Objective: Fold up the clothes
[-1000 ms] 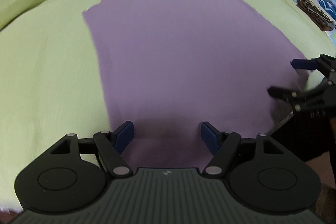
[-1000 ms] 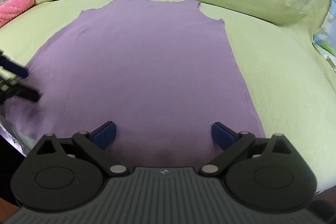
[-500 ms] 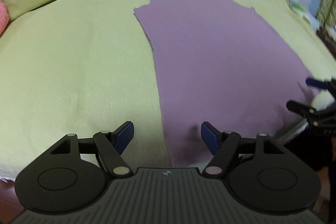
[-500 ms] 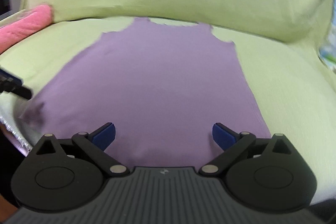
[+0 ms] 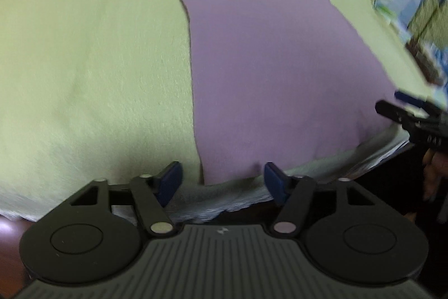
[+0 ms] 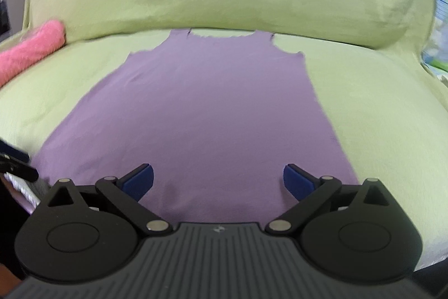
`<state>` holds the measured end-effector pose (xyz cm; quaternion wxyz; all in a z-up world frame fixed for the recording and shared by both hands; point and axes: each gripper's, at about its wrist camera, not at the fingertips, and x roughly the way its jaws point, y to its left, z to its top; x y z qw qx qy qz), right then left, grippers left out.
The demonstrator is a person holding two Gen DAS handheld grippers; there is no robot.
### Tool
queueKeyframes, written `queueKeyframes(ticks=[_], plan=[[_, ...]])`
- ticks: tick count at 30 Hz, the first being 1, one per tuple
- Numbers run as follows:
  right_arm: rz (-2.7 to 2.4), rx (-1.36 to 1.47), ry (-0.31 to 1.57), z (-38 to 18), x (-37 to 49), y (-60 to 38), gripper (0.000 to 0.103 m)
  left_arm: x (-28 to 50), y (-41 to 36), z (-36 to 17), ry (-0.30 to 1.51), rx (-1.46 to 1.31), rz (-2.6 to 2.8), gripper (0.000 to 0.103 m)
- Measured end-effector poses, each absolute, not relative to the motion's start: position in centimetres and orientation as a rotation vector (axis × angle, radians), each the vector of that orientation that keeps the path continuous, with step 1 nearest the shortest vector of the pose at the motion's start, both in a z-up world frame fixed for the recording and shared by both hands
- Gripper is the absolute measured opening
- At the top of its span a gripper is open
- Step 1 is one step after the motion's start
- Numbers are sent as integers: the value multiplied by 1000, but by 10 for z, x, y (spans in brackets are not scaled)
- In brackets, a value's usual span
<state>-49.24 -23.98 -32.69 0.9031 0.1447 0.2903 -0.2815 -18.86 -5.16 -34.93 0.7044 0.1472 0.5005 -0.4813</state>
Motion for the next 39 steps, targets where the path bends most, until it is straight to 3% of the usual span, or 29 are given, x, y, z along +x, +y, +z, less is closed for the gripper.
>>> queueKeyframes(ticks=[4, 6, 9, 13, 14, 20, 23, 25, 34, 36, 38, 39], plan=[[-633, 368, 584, -318, -523, -259, 97, -175, -52, -351, 1141, 274, -1075, 37], [-664, 403, 592, -320, -540, -271, 97, -172, -53, -351, 1141, 276, -1070, 18], [-702, 474, 607, -325, -566, -290, 93, -168, -53, -350, 1137, 289, -1069, 9], [-691, 574, 636, -333, -582, -316, 84, -172, -56, -346, 1119, 341, -1080, 0], [-670, 614, 637, -335, -583, -323, 79, -174, -57, -345, 1116, 352, -1084, 0], [-618, 597, 714, -343, -571, -338, 71, -181, -59, -344, 1111, 351, -1068, 0], [-600, 536, 773, -342, -567, -338, 15, -182, -61, -343, 1103, 360, -1068, 0], [-581, 537, 789, -341, -569, -340, 1, -181, -66, -343, 1090, 388, -1073, 0], [-654, 461, 854, -329, -572, -342, 0, -199, -71, -347, 1053, 481, -1032, 0], [-658, 452, 865, -328, -568, -338, 4, -202, -68, -349, 1063, 477, -1030, 1], [-682, 423, 855, -324, -567, -330, 18, -203, -65, -348, 1061, 485, -1017, 8], [-691, 400, 841, -319, -568, -324, 18, -205, -63, -346, 1048, 493, -1005, 8]])
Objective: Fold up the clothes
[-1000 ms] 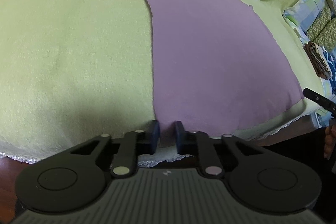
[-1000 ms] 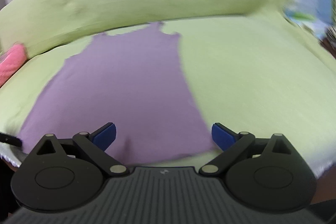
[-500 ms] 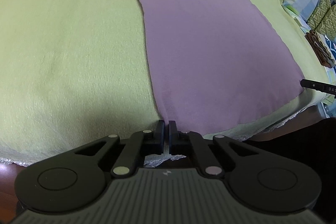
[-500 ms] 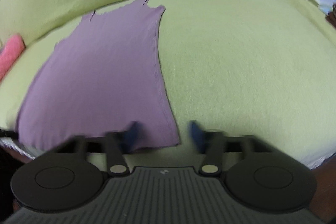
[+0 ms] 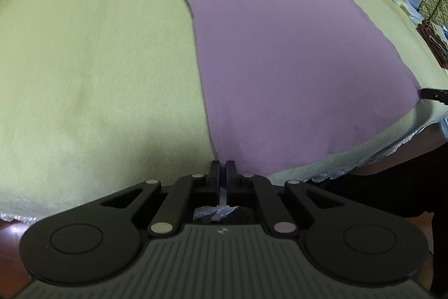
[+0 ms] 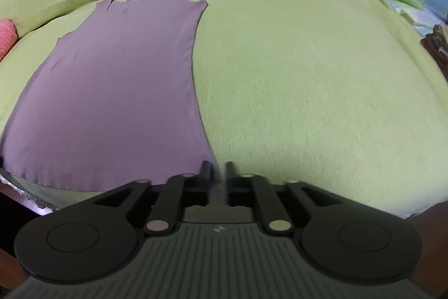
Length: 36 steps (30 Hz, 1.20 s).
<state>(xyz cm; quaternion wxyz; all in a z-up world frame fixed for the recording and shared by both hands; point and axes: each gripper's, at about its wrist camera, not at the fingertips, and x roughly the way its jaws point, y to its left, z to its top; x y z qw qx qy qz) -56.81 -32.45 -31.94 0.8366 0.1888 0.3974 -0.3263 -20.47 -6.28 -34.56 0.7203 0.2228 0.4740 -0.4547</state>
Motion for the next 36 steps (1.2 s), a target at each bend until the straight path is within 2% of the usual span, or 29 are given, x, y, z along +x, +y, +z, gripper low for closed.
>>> queueKeyframes(ticks=[5, 7, 11, 17, 19, 20, 22, 26, 27, 30, 36], plan=[[-633, 236, 760, -299, -548, -293, 20, -210, -68, -327, 904, 469, -1012, 8], [-566, 176, 740, -298, -527, -283, 20, -210, -85, -323, 871, 426, -1063, 12], [-426, 135, 735, -303, -477, -275, 20, -202, -126, -324, 825, 405, -1178, 12], [-275, 49, 732, -312, -402, -285, 20, -189, -186, -351, 731, 431, -1274, 18], [-219, 37, 739, -319, -373, -295, 20, -177, -193, -358, 739, 462, -1267, 18], [-193, 37, 742, -322, -362, -299, 20, -171, -192, -362, 740, 477, -1263, 23], [-151, 35, 748, -327, -348, -305, 20, -160, -178, -361, 728, 483, -1256, 23], [-90, 47, 743, -337, -347, -325, 20, -133, -148, -359, 749, 463, -1221, 23], [-88, 44, 737, -338, -353, -329, 20, -129, -139, -361, 751, 463, -1206, 28], [-110, 45, 734, -338, -368, -341, 19, -126, -122, -363, 752, 458, -1173, 32], [-252, 65, 762, -331, -413, -371, 21, -127, -121, -350, 721, 457, -1092, 26]])
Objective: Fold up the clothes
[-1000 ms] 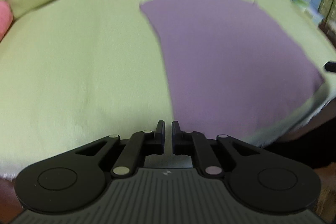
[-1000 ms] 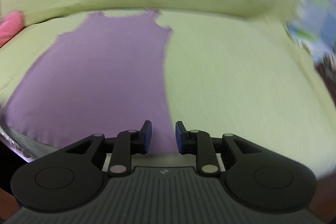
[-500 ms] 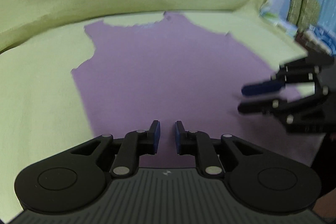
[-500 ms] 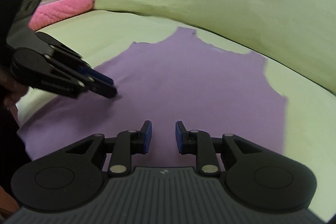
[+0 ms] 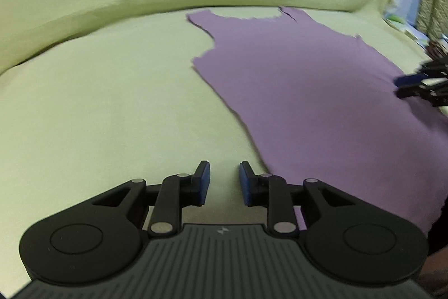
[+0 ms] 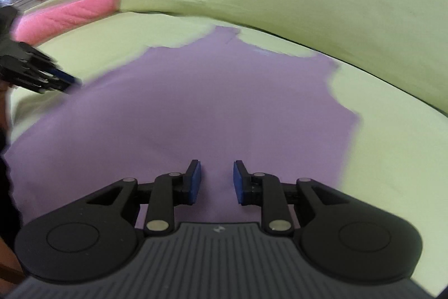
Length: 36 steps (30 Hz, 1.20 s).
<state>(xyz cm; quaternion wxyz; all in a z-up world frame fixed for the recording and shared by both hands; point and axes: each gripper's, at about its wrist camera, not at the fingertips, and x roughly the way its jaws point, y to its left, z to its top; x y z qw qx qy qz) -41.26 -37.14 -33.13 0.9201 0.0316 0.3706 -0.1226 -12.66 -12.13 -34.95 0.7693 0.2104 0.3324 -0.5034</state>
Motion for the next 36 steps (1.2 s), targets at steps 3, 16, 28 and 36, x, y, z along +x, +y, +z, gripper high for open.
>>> queueKeyframes(ticks=[3, 16, 28, 36], plan=[[-320, 58, 766, -322, -422, -375, 24, -123, -117, -333, 681, 432, -1118, 26], [-106, -60, 752, -331, -311, -378, 30, -147, -235, -361, 597, 552, -1352, 31], [-389, 73, 761, -332, -382, -459, 47, -81, -183, -346, 602, 547, -1176, 36], [-399, 44, 668, -309, -350, -442, 42, -68, -220, -318, 501, 530, -1235, 36]])
